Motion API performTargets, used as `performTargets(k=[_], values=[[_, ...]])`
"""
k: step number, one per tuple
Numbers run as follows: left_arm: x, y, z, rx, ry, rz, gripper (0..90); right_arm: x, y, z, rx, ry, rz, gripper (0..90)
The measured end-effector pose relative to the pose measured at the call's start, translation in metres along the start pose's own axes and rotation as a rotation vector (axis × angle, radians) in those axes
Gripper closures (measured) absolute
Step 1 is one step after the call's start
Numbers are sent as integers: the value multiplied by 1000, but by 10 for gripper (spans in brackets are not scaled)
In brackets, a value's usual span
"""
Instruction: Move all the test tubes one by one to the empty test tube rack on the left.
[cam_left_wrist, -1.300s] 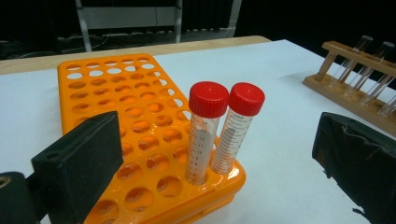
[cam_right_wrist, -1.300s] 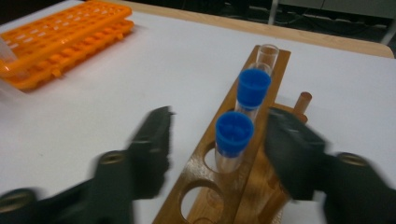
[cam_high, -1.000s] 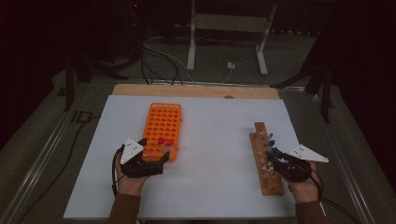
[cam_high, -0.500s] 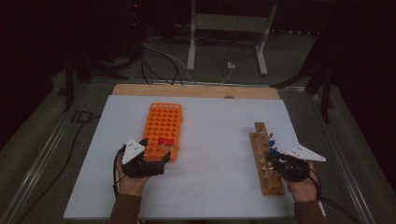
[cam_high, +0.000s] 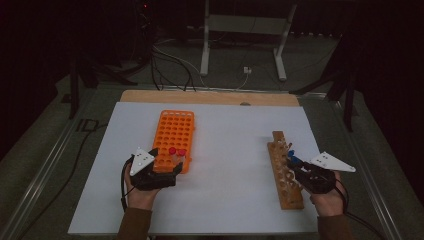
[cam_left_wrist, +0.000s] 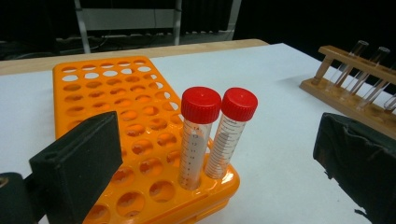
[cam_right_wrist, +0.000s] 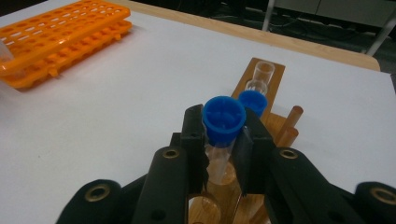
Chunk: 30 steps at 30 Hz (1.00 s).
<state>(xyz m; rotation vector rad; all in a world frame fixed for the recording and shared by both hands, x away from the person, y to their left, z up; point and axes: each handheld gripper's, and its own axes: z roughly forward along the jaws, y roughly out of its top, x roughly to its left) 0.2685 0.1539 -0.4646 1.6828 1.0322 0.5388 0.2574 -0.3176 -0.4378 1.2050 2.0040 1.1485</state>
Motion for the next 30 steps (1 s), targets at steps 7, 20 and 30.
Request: performTargets(k=[7, 20, 30], values=[[-3, 4, -1, -11, 1, 2, 19, 0, 10, -9, -21, 2, -8, 758], [-11, 11, -5, -39, 20, 25, 19, 4, 34, -24, -100, 25, -10, 759], [-33, 23, -1, -51, -25, 84, 20, 31, 45, -14, -99, 117, -49, 758]])
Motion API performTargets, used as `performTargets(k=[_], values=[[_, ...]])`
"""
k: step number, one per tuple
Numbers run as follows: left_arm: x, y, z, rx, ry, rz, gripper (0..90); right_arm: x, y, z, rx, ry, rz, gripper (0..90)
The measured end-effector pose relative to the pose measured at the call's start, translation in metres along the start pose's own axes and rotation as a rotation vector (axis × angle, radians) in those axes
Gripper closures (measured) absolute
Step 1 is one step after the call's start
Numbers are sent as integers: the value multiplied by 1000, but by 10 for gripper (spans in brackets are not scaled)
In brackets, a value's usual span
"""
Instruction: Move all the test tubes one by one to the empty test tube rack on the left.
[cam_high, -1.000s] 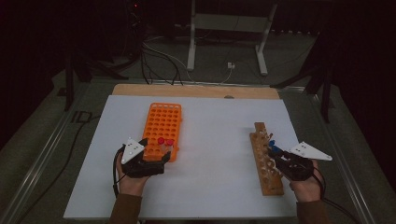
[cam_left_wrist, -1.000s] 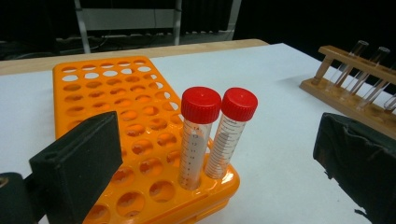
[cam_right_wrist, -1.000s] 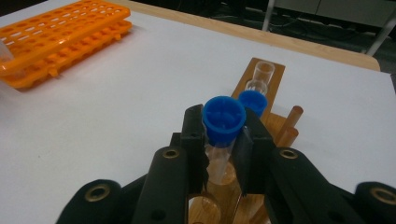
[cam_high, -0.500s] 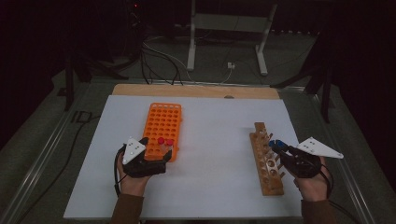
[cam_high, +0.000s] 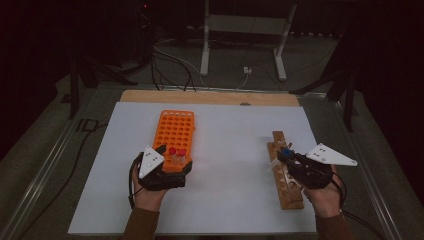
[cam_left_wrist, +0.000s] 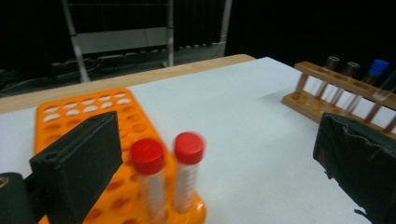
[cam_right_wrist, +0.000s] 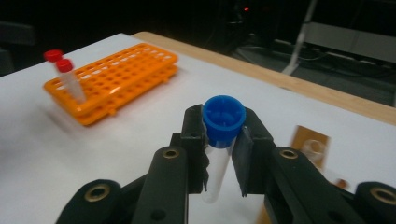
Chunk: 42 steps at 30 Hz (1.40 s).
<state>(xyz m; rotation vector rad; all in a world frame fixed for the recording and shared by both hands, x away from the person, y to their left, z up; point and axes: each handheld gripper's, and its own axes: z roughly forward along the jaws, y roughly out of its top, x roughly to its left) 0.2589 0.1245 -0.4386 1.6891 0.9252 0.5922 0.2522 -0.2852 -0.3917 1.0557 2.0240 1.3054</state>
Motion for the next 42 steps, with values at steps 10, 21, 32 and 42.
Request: performTargets(k=[10, 21, 32, 42], values=[[-27, 13, 18, 4, -76, 58, 22, 16, 2, 19, 22, 85, 9, 757], [-58, 18, 47, 27, -177, 97, 53, 33, 5, 36, 46, 138, -8, 756], [-81, 13, 69, 65, -257, 110, 85, 51, 10, 52, 67, 185, -35, 756], [-98, 8, 80, 92, -281, 153, 214, 62, 11, 60, 75, 221, -50, 756]])
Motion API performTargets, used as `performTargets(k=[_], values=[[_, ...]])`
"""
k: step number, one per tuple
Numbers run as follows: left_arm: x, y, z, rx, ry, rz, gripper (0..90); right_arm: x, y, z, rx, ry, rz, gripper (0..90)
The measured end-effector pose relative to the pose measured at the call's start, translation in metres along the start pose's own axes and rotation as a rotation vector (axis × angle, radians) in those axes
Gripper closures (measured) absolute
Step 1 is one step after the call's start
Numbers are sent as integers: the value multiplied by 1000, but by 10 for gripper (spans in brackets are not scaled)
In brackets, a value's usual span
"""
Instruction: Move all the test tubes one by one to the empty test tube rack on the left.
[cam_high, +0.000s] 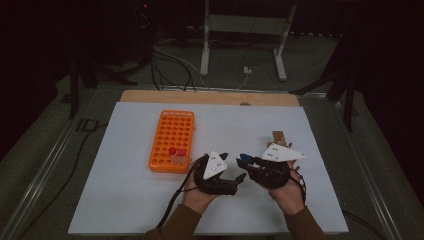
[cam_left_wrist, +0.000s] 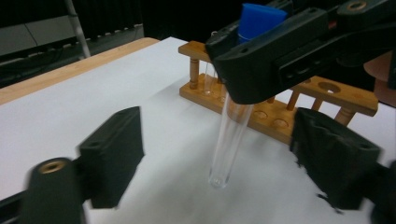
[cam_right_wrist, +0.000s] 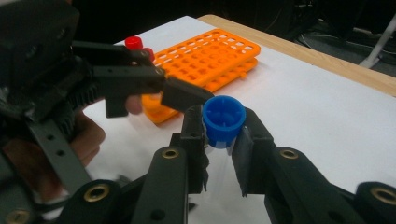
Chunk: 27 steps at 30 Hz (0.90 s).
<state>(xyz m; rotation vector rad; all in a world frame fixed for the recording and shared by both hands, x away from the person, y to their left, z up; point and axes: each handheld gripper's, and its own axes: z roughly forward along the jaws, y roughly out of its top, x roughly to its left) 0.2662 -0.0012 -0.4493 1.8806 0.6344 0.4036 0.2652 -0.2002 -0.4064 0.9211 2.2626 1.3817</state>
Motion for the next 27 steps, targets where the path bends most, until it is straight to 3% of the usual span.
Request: performTargets(k=[7, 14, 19, 27], values=[[-1, -1, 4, 9, -34, -9, 526, 2, 0, 1, 1, 15, -1, 756], [-1, -2, 5, 2, -72, -24, 732, 3, -2, 2, 3, 23, 2, 756], [-2, -2, 5, 7, -82, -16, 762, 2, -3, 2, 4, 27, 6, 749], [2, -3, 3, 5, -59, -34, 772, -3, -5, -6, -26, 41, 17, 467]])
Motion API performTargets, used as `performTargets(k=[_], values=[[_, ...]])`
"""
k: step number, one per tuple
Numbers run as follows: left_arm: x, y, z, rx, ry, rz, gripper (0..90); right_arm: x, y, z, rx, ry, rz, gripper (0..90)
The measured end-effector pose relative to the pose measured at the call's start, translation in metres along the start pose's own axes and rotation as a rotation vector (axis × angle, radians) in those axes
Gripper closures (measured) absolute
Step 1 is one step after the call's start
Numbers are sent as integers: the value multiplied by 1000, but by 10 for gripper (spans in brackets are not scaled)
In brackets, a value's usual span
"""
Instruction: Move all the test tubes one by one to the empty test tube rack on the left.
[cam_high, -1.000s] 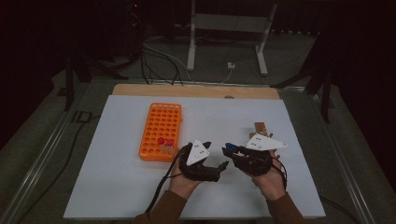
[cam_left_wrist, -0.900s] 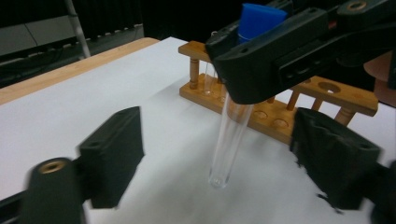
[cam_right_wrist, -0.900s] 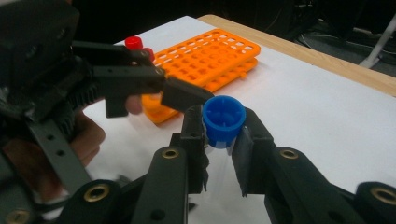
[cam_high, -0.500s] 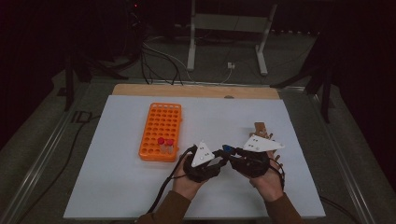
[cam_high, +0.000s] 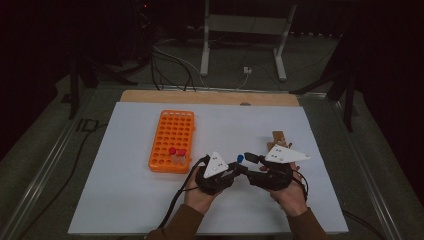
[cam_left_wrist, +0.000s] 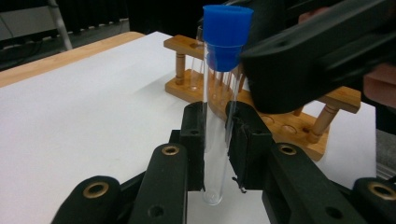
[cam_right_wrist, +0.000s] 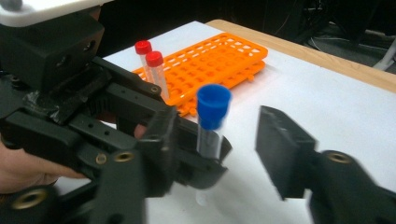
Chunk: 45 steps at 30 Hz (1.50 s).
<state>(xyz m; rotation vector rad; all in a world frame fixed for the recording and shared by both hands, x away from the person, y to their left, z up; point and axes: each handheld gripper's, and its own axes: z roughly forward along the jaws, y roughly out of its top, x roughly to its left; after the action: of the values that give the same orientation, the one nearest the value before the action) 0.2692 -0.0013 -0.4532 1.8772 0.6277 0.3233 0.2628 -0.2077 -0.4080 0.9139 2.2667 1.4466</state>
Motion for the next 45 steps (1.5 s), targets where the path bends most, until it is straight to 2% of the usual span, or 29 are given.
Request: performTargets(k=[2, 8, 12, 27, 45], values=[[2, 0, -1, 2, 6, -3, 772, -2, -1, -3, -9, 1, 7, 399], [5, -2, -5, 3, 24, -14, 773, -7, -5, -12, -36, -43, 6, 227], [8, -3, -9, 6, 33, -15, 773, -11, -6, -18, -49, -66, 17, 152], [28, -11, -40, -14, 87, -55, 772, -26, -17, -33, -57, -143, 67, 31], [45, -15, -70, -38, 140, -67, 771, -38, -23, -48, -83, -212, 116, 9]])
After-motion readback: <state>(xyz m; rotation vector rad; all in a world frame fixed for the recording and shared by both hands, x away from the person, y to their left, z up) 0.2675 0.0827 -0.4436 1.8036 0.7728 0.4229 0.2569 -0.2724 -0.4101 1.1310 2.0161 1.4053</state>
